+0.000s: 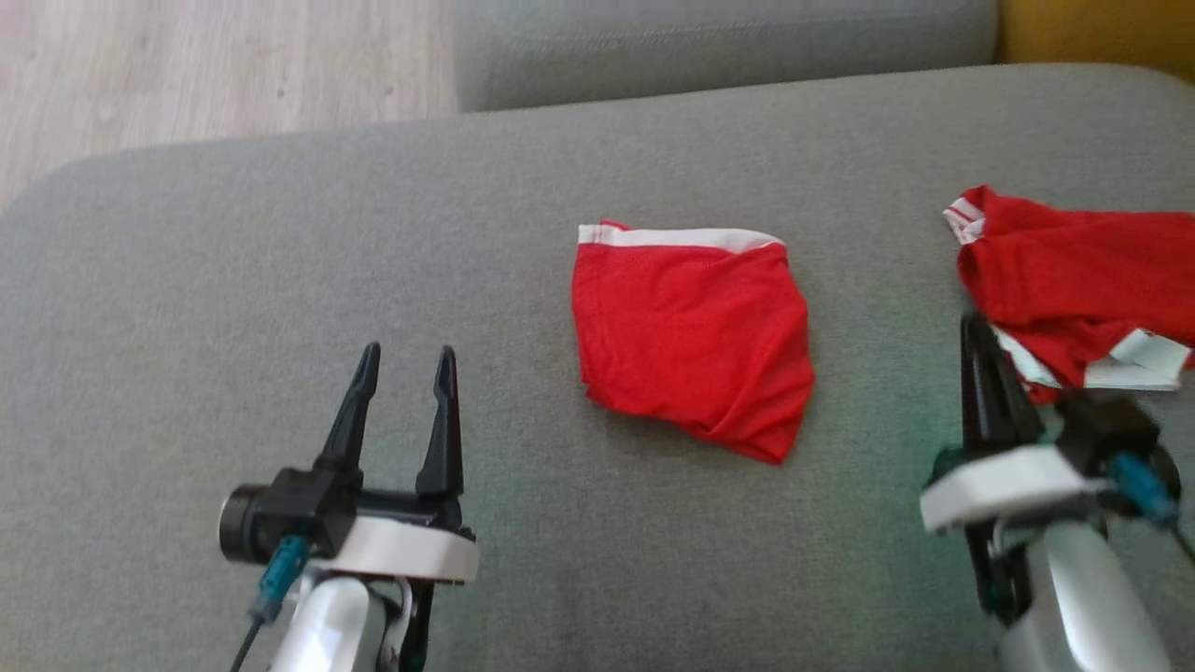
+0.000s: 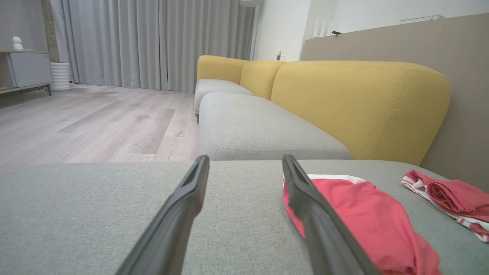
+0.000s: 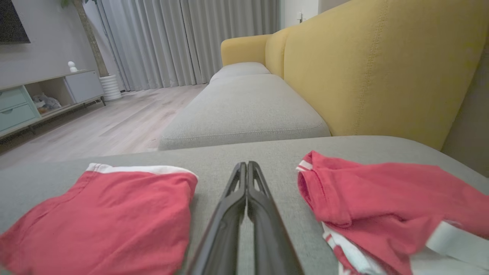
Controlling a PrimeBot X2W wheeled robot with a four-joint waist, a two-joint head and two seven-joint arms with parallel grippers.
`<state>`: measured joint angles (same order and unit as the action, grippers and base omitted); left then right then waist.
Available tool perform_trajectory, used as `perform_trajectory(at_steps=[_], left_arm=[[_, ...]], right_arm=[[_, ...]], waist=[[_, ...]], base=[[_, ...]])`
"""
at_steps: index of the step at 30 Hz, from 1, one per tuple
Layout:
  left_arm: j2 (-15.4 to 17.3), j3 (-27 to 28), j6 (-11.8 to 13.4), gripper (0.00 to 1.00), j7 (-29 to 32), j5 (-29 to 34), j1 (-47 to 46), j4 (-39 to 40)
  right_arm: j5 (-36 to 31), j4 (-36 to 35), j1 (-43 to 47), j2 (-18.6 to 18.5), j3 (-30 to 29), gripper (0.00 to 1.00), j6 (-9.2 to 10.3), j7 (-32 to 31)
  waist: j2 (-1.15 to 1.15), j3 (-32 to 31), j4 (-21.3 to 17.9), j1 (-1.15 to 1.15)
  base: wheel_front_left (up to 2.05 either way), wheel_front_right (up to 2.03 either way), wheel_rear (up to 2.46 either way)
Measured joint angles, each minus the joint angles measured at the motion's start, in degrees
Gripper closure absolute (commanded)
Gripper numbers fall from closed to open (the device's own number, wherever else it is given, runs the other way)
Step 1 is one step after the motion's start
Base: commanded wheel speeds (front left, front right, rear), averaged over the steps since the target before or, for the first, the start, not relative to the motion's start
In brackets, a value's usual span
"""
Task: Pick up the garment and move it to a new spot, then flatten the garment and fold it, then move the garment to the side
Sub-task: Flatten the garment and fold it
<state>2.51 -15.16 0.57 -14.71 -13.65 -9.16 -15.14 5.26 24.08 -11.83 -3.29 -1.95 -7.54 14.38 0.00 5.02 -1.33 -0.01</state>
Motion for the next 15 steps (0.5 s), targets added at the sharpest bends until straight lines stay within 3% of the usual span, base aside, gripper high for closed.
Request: perform_trajectory(at_steps=[1, 2, 3, 15], left_arm=[[0.0, 0.0, 0.0, 0.00, 0.0, 0.0, 0.4, -0.1], [0.0, 0.0, 0.0, 0.00, 0.0, -0.2, 0.7, -0.4], [0.0, 0.0, 0.0, 0.00, 0.0, -0.2, 0.7, -0.4], [0.1, 0.4, 0.0, 0.00, 0.0, -0.9, 3.9, -1.7]], right_arm=[[-0.6, -1.0, 1.4, 0.2, -0.3, 1.00, 0.00, 0.0], [-0.7, -1.9, 2.8, 0.3, -0.5, 0.62, 0.00, 0.0], [-0.7, -1.9, 2.8, 0.3, -0.5, 0.00, 0.00, 0.0], [0.8, -5.3, 10.1, 0.6, -0.2, 0.00, 0.00, 0.0]], waist=[[0.00, -0.4, -0.2, 0.00], [0.00, -0.7, -0.4, 0.00], [0.00, -0.7, -0.4, 0.00], [0.00, -3.3, -1.3, 0.00]], base=[[0.00, 0.00, 0.00], [0.00, 0.00, 0.00], [0.00, 0.00, 0.00], [0.00, 0.00, 0.00]])
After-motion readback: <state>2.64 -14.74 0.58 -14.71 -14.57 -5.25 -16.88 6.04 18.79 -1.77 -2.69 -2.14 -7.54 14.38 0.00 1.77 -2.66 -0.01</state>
